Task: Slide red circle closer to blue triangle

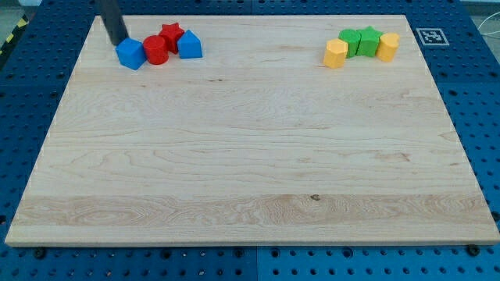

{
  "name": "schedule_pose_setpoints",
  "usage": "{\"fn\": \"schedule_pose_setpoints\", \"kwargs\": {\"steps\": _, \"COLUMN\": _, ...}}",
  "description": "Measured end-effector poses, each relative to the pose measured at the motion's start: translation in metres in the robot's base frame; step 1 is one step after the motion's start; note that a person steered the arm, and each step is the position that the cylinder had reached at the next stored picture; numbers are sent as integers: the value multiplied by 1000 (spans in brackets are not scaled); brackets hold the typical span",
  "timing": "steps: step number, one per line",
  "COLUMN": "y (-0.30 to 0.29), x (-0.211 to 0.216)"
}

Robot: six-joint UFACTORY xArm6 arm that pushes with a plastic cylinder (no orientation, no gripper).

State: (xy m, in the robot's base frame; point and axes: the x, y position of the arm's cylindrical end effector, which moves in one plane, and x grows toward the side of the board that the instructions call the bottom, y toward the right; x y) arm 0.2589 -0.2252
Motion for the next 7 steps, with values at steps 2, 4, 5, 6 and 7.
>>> {"fn": "schedule_pose_setpoints", "kwargs": {"steps": 2, "y": 25, "x": 44}}
{"fn": "schedule_pose_setpoints", "kwargs": {"steps": 4, "y": 30, "x": 5}}
{"fn": "schedule_pose_setpoints", "kwargs": {"steps": 5, "y": 40, "x": -3}}
{"fn": "schedule_pose_setpoints", "kwargs": {"steps": 6, "y": 40, "x": 42}}
{"fn": "schedule_pose_setpoints", "kwargs": {"steps": 7, "y": 57, "x": 60}}
